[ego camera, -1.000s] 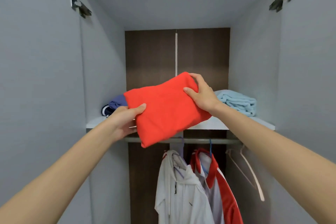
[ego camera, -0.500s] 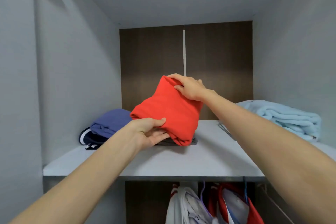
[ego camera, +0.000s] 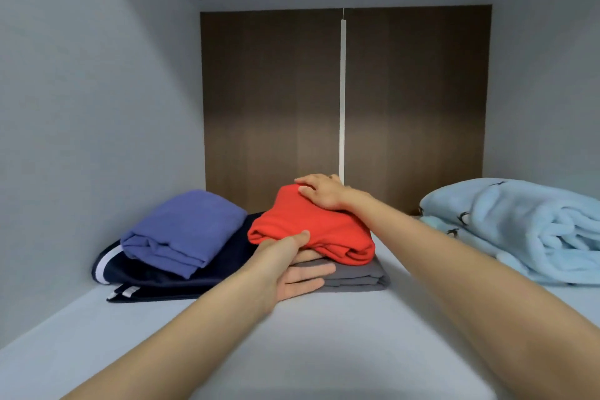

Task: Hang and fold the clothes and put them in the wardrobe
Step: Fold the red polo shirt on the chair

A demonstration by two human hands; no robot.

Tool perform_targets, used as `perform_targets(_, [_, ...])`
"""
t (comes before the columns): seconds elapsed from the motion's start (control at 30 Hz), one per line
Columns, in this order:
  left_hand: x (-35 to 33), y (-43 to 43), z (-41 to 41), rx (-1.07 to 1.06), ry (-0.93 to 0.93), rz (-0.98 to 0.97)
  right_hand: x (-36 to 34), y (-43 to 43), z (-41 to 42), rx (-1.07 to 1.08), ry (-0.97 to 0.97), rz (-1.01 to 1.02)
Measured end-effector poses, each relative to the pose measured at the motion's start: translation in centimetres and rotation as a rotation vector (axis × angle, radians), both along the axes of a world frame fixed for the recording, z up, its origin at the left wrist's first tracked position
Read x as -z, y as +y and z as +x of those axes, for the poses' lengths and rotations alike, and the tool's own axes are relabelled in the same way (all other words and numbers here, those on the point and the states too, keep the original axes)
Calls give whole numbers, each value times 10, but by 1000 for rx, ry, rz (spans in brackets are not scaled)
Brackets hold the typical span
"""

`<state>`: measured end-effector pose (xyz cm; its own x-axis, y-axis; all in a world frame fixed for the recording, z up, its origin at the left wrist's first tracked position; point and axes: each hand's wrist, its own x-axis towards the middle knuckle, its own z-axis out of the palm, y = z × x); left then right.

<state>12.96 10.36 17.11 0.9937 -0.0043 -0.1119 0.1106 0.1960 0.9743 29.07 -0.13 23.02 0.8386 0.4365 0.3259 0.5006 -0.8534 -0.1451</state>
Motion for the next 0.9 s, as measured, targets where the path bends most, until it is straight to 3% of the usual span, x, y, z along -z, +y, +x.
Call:
perform_targets(0.17, [-6, 18, -9, -26, -65, 427, -6, -6, -10, -23, 209, 67])
perform_targets(0.23, [-5, 27, -9, -246, -296, 861, 0, -1, -14, -2, 223, 17])
perform_targets(0.3, [-6, 36, -4, -682, -655, 1392, 9, 3, -15, 10, 258, 50])
perform_targets(0.33, [-12, 38, -2, -803, -807, 1455, 13, 4, -13, 24, 269, 81])
perform_targets(0.4, [-21, 37, 4, -713, -916, 1399, 16, 4, -9, 80, 261, 126])
perform_targets(0.5, [-12, 33, 26, -271, -650, 1483, 18, 1, -7, 120, 225, 122])
perform_targets(0.57, [0, 32, 34, -133, -516, 1495, 25, -2, -6, 158, 166, 73])
perform_targets(0.73, [7, 35, 39, -103, -479, 1494, 33, -3, -14, 171, 114, 64])
perform_targets(0.9, [-1, 35, 34, -186, -520, 1443, 28, -15, -40, 161, 19, 250])
